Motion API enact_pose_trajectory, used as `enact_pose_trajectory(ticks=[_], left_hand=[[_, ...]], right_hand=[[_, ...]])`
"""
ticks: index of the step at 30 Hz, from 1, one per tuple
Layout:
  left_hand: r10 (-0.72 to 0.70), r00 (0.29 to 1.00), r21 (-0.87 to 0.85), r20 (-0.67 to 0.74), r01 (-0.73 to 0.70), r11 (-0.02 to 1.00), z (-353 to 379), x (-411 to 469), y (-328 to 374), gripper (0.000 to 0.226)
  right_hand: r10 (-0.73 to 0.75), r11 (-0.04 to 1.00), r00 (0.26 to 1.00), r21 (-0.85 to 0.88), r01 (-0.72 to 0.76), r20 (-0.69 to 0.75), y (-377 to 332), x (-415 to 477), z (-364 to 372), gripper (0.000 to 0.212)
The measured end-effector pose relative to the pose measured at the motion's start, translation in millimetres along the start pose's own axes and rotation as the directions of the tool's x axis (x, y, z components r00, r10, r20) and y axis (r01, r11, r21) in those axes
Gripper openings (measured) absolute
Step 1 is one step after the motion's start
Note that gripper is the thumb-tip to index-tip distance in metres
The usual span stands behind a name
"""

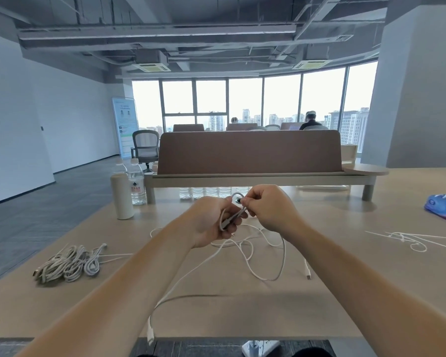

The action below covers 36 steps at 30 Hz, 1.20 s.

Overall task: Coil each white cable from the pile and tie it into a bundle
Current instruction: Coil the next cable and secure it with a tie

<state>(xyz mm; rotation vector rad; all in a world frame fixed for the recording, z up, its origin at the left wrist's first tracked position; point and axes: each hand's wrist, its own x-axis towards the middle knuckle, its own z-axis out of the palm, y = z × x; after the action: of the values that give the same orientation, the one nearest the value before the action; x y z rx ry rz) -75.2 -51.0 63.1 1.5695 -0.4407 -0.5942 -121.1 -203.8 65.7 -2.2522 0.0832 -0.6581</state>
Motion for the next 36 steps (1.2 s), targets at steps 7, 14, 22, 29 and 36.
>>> enact_pose_trajectory(ticks=[7,14,22,29,36], left_hand=[[0.025,0.998,-0.155,-0.066,-0.035,0.987,-11.7,3.2,7.6,0.055],[-0.009,0.993,-0.23,-0.119,-0.019,0.973,-25.8,1.3,9.7,0.043],[0.008,0.99,-0.074,-0.141,-0.018,0.997,-11.5,-0.1,6.2,0.045],[-0.043,0.98,-0.135,-0.193,0.017,0.991,-10.3,6.8,4.2,0.054],[-0.036,0.991,-0.273,-0.132,-0.001,0.962,-17.4,8.4,4.0,0.061]], right_hand=[[0.051,0.919,0.97,0.368,-0.138,0.237,11.4,-5.7,-8.2,0.007],[0.178,0.829,0.925,0.455,-0.325,0.335,30.5,-5.0,-13.9,0.018],[0.266,0.794,0.943,0.51,-0.331,0.197,6.3,1.9,-6.4,0.021],[0.265,0.823,0.95,0.473,-0.313,0.166,-8.1,-1.4,-1.6,0.015],[0.35,0.812,0.927,0.451,-0.372,0.136,-5.3,-2.3,-2.5,0.012]])
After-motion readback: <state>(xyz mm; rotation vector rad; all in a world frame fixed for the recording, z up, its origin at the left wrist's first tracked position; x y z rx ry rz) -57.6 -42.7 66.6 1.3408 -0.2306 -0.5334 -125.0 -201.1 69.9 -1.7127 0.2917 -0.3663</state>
